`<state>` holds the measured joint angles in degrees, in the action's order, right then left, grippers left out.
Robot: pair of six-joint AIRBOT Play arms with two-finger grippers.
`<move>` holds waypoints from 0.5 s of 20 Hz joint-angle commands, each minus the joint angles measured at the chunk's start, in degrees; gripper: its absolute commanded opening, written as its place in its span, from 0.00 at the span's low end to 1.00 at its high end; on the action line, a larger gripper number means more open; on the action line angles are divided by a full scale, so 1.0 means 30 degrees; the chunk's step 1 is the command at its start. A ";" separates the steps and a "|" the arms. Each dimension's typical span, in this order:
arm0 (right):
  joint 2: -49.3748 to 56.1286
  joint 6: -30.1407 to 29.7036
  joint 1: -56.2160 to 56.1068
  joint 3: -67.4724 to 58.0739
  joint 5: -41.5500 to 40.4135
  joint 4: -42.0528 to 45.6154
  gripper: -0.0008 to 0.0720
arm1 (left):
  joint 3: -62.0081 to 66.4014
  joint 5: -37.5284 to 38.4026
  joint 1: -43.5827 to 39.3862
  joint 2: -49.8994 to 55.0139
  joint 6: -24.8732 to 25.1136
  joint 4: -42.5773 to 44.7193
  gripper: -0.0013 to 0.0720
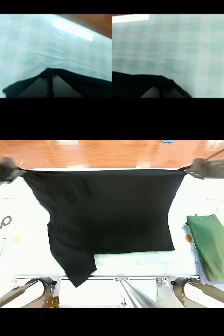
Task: Fold the shirts.
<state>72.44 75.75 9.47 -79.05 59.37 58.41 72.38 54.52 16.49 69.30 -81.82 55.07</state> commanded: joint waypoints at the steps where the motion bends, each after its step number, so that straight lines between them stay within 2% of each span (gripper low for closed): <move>1: 0.5880 -0.1443 -0.0532 -0.1945 -0.3315 -0.1676 0.05 | 0.1501 -0.3242 -0.1785 0.6470 0.0393 -0.0452 0.04; 5: 1.0586 0.0612 -0.0845 -0.6178 -0.3366 -0.1319 0.05 | 0.6506 -0.1384 -0.2426 1.1752 -0.1115 -0.0423 0.04; 8: 1.2123 0.1231 -0.0831 -0.7635 -0.2747 -0.1239 0.05 | 0.7628 -0.0182 -0.2506 1.2575 -0.1246 -0.0219 0.04; 10: 1.2247 0.1239 -0.0831 -0.7664 -0.2047 -0.0947 0.05 | 0.7628 0.0889 -0.2361 1.2371 -0.0372 -0.0146 0.04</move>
<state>105.67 78.11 7.11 -99.33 51.31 54.92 92.84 53.04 9.52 104.05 -84.40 54.19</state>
